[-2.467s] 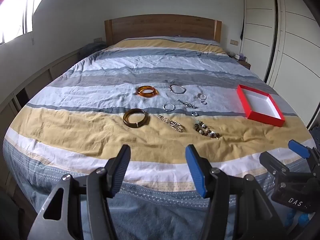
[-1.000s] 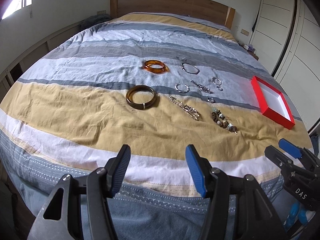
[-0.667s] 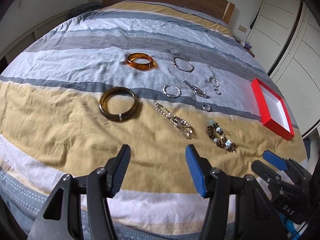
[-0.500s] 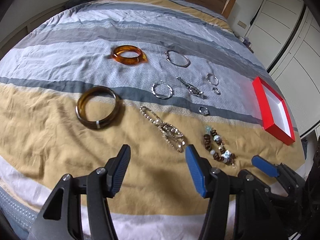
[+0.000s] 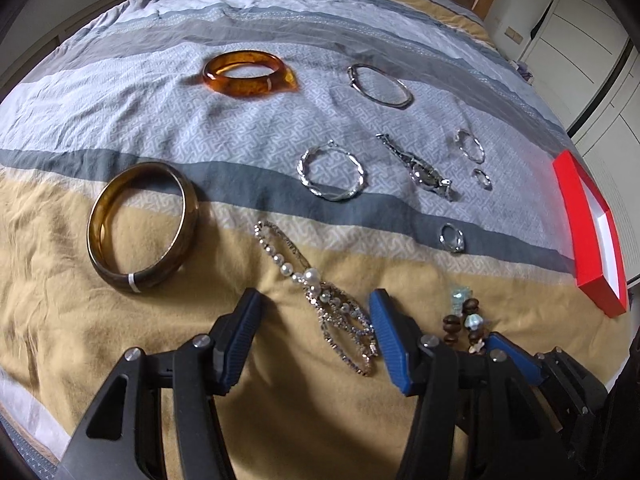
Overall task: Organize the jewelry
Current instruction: 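Grasp the pearl chain necklace with left gripper while right gripper grasps brown beaded bracelet, then carry the necklace and beaded bracelet with both grippers into the red box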
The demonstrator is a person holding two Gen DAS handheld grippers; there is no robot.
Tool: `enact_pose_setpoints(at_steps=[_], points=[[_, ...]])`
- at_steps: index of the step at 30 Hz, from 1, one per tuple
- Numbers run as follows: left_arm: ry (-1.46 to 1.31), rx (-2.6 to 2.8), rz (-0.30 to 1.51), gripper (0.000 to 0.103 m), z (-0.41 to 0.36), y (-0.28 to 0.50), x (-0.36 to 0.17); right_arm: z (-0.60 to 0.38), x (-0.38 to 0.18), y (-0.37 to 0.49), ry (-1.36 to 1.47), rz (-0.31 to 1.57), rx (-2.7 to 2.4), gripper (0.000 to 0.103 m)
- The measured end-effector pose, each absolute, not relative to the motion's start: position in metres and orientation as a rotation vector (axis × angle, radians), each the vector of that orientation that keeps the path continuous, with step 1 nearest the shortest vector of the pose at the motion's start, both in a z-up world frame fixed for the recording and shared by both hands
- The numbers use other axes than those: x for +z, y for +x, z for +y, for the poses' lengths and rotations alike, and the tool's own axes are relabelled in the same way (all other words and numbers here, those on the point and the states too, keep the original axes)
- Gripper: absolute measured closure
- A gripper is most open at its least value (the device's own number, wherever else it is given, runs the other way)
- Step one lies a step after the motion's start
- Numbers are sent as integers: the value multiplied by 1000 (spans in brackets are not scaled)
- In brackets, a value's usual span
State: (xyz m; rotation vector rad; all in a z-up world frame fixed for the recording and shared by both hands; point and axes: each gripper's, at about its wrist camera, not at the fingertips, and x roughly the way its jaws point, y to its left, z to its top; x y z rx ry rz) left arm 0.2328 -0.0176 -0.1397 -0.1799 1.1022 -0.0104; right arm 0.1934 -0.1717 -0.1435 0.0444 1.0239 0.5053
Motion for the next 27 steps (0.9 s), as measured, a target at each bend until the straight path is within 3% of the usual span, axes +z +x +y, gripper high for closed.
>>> enact_pose_setpoints(at_steps=[2, 4, 6, 9, 27], points=[[-155, -3, 1092, 55, -20, 231, -141, -171, -146, 195, 43, 1031, 501, 69], [-142, 3, 1084, 64, -22, 231, -140, -173, -148, 196, 53, 1037, 509, 78], [-136, 3, 1080, 79, -21, 231, -138, -174, -148, 195, 65, 1042, 516, 79], [-141, -1, 1081, 94, -18, 228, -134, -178, -142, 192, 89, 1047, 521, 82], [-139, -88, 972, 96, -33, 149, -40, -224, -42, 108, 180, 894, 462, 87]])
